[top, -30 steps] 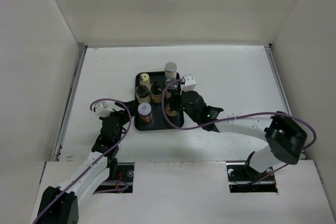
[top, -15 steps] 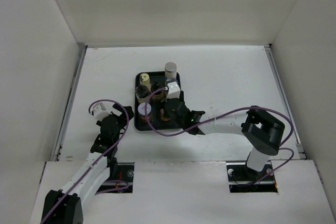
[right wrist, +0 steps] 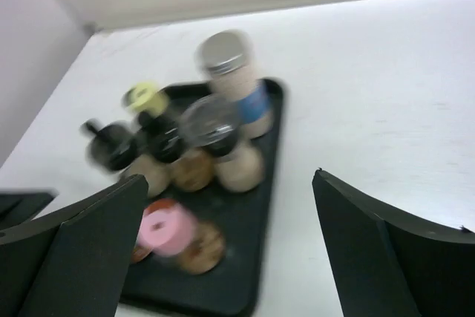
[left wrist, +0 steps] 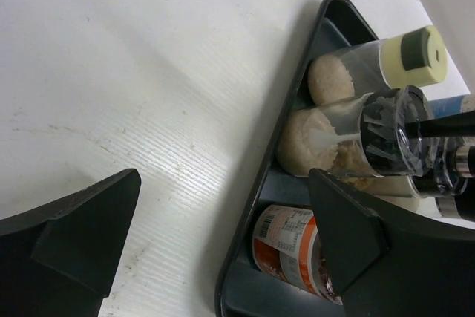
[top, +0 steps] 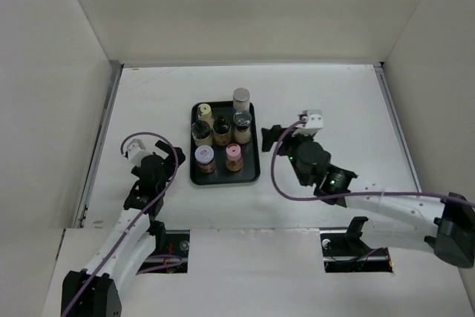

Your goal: Organize the condiment bottles

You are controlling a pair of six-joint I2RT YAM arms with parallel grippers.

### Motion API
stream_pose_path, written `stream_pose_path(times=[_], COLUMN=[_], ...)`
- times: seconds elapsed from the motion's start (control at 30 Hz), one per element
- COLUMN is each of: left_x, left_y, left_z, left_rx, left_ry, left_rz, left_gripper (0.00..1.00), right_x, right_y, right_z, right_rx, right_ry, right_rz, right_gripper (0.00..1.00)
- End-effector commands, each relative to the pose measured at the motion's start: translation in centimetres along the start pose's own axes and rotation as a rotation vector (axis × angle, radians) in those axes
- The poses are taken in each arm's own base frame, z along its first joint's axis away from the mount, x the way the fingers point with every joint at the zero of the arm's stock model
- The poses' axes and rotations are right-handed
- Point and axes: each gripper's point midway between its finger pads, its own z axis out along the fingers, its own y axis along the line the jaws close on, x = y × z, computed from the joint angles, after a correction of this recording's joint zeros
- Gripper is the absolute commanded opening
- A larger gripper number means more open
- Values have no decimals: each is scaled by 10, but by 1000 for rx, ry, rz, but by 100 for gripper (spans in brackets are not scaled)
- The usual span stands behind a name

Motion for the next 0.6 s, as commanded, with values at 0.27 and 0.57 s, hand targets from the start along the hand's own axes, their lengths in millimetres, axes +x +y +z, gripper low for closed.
stream_pose_path(times=[0.27, 0.57], left_x=[-8, -5], left_y=[-16, -24], left_z=[9, 5], left_rx=[-34, -5], left_ry=[42, 64], left_rz=[29, 37], left_gripper=[100, 100], right_x=[38, 45], right_y=[-158, -159], right_z=[-2, 4], right_rx=[356, 346], right_ry=[69, 92], right_rz=[81, 101], right_gripper=[100, 100])
